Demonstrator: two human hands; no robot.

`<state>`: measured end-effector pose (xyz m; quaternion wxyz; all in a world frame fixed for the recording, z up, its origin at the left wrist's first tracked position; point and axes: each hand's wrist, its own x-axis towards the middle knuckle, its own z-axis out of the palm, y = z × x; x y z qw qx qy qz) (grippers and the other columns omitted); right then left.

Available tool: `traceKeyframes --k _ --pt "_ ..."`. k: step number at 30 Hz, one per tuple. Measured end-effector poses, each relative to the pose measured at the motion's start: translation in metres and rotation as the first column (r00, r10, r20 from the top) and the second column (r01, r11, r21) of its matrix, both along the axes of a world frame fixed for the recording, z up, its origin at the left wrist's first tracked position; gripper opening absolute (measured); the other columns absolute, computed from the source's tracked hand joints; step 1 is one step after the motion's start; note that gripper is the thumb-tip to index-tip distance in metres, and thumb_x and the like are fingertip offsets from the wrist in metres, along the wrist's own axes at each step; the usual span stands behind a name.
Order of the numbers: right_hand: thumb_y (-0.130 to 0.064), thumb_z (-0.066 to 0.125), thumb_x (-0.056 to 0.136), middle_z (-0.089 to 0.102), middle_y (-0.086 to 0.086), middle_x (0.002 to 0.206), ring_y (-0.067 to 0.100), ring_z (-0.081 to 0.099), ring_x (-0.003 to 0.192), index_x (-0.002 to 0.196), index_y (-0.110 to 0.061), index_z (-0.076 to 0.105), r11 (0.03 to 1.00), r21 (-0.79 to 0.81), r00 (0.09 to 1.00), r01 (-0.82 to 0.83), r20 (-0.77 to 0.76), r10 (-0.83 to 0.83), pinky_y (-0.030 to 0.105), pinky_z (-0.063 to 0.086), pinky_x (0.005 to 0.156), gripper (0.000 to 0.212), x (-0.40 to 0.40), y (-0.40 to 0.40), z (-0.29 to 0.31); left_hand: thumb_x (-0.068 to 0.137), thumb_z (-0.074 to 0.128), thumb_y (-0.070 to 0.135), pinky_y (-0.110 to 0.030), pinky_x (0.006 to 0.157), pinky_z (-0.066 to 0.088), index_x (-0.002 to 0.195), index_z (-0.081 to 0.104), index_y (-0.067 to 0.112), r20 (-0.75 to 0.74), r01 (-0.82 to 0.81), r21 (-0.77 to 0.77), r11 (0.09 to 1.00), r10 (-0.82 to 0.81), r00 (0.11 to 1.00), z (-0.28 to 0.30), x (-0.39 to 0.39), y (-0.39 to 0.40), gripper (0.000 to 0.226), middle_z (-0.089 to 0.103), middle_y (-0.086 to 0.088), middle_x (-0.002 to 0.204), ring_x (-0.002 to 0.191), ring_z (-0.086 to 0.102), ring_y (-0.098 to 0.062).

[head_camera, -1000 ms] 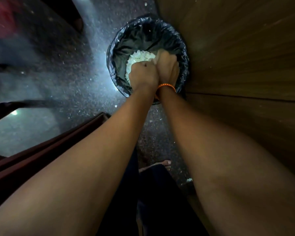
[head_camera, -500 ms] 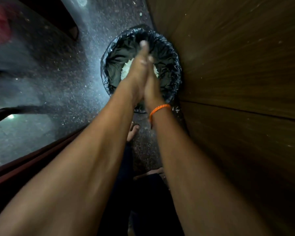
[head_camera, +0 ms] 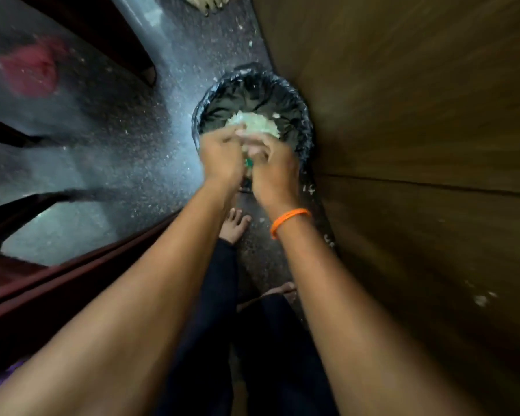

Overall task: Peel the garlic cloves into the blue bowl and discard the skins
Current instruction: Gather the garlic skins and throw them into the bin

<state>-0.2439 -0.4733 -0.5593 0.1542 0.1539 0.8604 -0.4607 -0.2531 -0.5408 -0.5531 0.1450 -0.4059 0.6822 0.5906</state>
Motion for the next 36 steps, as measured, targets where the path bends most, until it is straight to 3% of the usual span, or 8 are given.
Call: traceKeyframes --k 3,7,9,11,16,26,31,36 --pt "-0.002 0.062 0.093 0.078 0.012 0.086 0.022 0.068 0.075 0.09 -0.009 0.075 0.976 0.204 0.996 0.077 -0.058 -0.067 0.025 0.037 0.062 0.015 0.012 0.015 0.049 0.084 0.073 0.026 -0.04 0.052 0.043 0.046 0.05 0.015 0.022 -0.027 -0.317 0.948 0.036 0.999 0.039 0.001 0.009 0.045 0.055 -0.01 0.049 0.05 0.05 -0.027" --pt "-0.009 0.06 0.082 0.052 0.021 0.069 0.035 0.038 0.055 0.064 -0.011 0.056 0.908 0.331 0.964 0.256 -0.155 -0.216 0.032 0.02 0.055 0.018 0.019 0.04 0.109 0.067 0.06 -0.015 -0.034 0.062 0.048 0.07 0.051 0.025 -0.16 0.106 0.032 0.994 -0.099 0.982 0.123 -0.001 0.043 0.041 0.059 0.002 0.081 0.067 0.053 -0.007" --pt "-0.006 0.065 0.079 0.073 0.009 0.089 0.033 0.07 0.085 0.095 -0.015 0.074 0.976 0.095 0.978 0.198 -0.089 -0.189 0.03 0.052 0.072 0.02 0.03 0.052 0.137 0.076 0.065 -0.024 -0.02 0.078 0.053 0.101 0.065 0.018 -0.148 0.129 0.158 0.979 -0.105 0.983 0.154 0.002 0.041 0.048 0.069 -0.001 0.108 0.089 0.065 -0.003" --pt "-0.003 0.071 0.087 0.067 0.004 0.134 0.023 0.064 0.124 0.133 -0.017 0.066 0.994 -0.037 0.994 0.107 -0.022 -0.108 0.036 0.053 0.105 0.048 0.048 0.061 0.174 0.088 0.065 -0.016 -0.024 0.086 0.056 0.107 0.072 0.011 -0.172 0.167 0.14 0.976 -0.142 0.975 0.188 0.01 0.042 0.034 0.076 0.0 0.104 0.092 0.071 -0.004" --pt "0.001 0.063 0.095 0.077 -0.006 0.1 0.008 0.073 0.094 0.101 -0.018 0.075 0.977 -0.045 0.973 0.209 -0.09 -0.213 0.027 0.057 0.083 0.024 0.094 0.085 0.29 0.094 0.069 -0.002 -0.048 0.098 0.061 0.1 0.077 0.017 -0.27 0.277 0.032 0.96 -0.259 0.927 0.3 0.051 0.068 0.021 0.081 0.001 0.097 0.096 0.077 -0.015" --pt "0.003 0.062 0.102 0.067 -0.001 0.102 0.015 0.066 0.094 0.105 -0.007 0.074 0.902 0.125 0.806 0.413 -0.512 -0.298 0.03 0.055 0.084 0.016 0.187 0.196 0.509 0.101 0.061 -0.006 -0.036 0.078 0.059 0.096 0.075 0.02 -0.615 0.689 -0.083 0.72 -0.581 0.533 0.515 0.107 0.178 0.029 0.077 0.003 0.089 0.086 0.075 -0.019" --pt "0.012 0.056 0.097 0.067 -0.008 0.119 0.016 0.052 0.119 0.113 -0.015 0.077 0.671 0.289 0.685 0.683 -0.573 -0.45 0.017 0.04 0.104 0.038 0.254 0.276 0.534 0.099 0.064 -0.004 -0.034 0.085 0.06 0.097 0.077 0.022 -0.619 0.85 -0.17 0.498 -0.725 0.301 0.541 0.138 0.264 0.028 0.079 0.011 0.093 0.093 0.076 -0.012" --pt "0.003 0.066 0.101 0.066 -0.007 0.11 0.004 0.067 0.102 0.114 -0.012 0.077 0.472 0.17 0.483 0.865 -0.539 -0.69 0.024 0.057 0.09 0.023 0.321 0.332 0.531 0.1 0.067 0.006 -0.038 0.095 0.059 0.098 0.076 0.031 -0.534 0.903 -0.333 0.271 -0.843 0.056 0.529 0.198 0.339 0.027 0.076 0.019 0.1 0.103 0.071 -0.007"
